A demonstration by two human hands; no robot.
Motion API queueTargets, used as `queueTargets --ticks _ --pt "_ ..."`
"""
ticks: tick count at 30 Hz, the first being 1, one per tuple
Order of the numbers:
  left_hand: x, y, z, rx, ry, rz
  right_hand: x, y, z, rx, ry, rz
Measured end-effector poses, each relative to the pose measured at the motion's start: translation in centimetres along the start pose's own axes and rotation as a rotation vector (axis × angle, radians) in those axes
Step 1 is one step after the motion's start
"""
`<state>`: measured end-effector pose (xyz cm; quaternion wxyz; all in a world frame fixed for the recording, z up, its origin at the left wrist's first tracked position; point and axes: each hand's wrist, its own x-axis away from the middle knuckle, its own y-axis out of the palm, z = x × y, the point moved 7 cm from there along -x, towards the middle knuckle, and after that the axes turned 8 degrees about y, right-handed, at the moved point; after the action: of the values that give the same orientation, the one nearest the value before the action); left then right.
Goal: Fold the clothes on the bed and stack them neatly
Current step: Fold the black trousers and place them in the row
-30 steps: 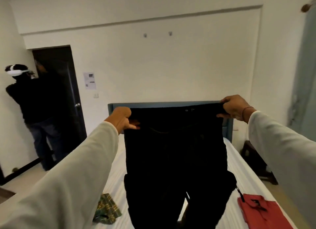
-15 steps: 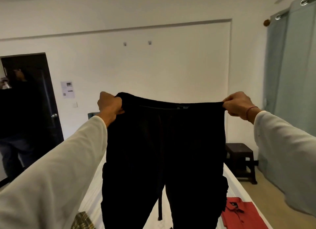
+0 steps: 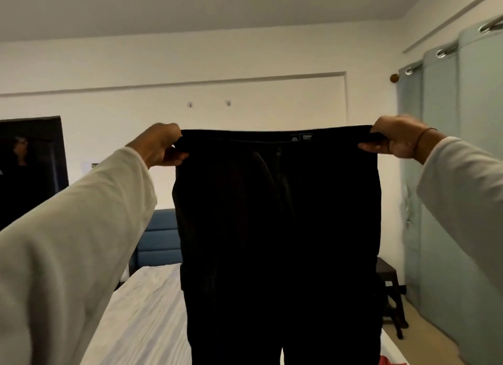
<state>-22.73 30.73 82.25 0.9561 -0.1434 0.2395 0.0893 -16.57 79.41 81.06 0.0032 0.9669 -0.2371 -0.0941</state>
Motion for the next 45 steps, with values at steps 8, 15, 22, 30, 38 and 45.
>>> queueTargets --ticks 8,15,22,30,38,45 --pt "0.6 0.2 -3.2 -0.21 0.299 -0.369 3.1 0.5 2.3 -0.081 0.026 -0.31" --pt "0.6 0.9 -2.8 -0.808 0.724 -0.21 4.2 1.8 3.2 0.671 -0.416 -0.086" --pt "2.8 2.3 -3.7 -0.08 0.635 -0.433 4.9 1.6 3.3 0.7 -0.711 0.046" --pt "3.9 2.4 -3.4 0.165 0.706 -0.346 3.4 1.0 5.3 0.9 -0.7 -0.103" --pt "2.3 2.3 -5.5 0.083 0.511 -0.222 3.9 1.3 5.6 0.924 -0.591 -0.315" --pt "1.1 2.2 -6.3 -0.038 0.438 -0.021 6.1 4.5 5.6 0.98 -0.553 -0.561"
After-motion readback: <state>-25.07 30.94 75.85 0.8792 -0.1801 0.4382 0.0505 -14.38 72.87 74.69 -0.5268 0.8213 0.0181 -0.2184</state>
